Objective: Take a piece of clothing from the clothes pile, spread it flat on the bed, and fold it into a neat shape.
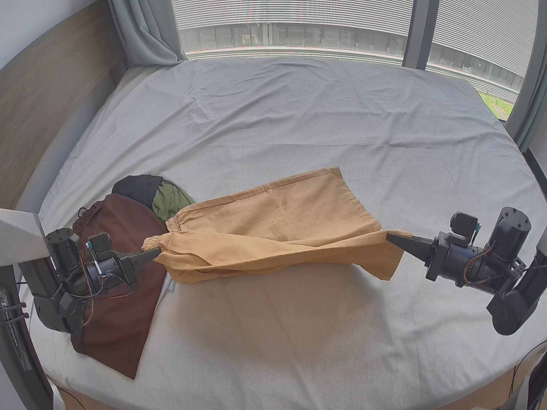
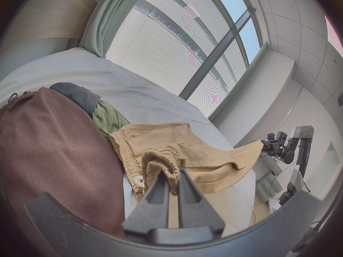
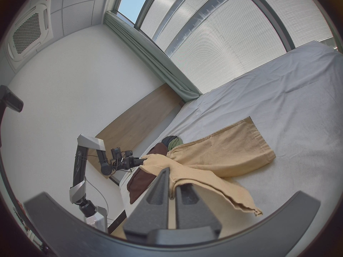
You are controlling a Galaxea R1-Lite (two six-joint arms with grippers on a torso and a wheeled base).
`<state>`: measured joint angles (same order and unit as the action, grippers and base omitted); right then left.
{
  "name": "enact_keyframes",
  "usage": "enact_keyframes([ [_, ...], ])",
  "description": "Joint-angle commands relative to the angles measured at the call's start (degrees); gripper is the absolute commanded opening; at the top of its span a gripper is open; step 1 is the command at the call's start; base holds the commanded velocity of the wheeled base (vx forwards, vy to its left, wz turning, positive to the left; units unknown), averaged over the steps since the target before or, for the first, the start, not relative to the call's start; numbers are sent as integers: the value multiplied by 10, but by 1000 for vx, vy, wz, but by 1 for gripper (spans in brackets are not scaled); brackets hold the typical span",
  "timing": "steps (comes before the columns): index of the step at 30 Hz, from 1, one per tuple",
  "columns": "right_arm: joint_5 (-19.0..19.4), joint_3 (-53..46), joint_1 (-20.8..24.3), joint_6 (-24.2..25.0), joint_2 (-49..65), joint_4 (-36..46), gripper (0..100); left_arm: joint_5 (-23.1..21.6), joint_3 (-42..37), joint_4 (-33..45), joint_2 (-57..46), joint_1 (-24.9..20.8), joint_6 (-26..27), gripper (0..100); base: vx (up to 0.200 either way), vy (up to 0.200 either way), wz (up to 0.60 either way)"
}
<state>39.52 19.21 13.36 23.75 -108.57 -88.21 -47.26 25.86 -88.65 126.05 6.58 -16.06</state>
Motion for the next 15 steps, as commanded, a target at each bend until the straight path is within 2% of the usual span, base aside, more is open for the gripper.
enact_keyframes([
  [1,-7,32,-1,6,-27,0,0,9,7,0,0,1,-2,0,0,0,0],
  [9,-6,73,-5,70,-28,-1,0,24,11,0,3,-3,-10,0,0,0,0],
  [15,-6,95,-4,92,-39,-1,0,24,13,0,2,-4,-11,0,0,0,0],
])
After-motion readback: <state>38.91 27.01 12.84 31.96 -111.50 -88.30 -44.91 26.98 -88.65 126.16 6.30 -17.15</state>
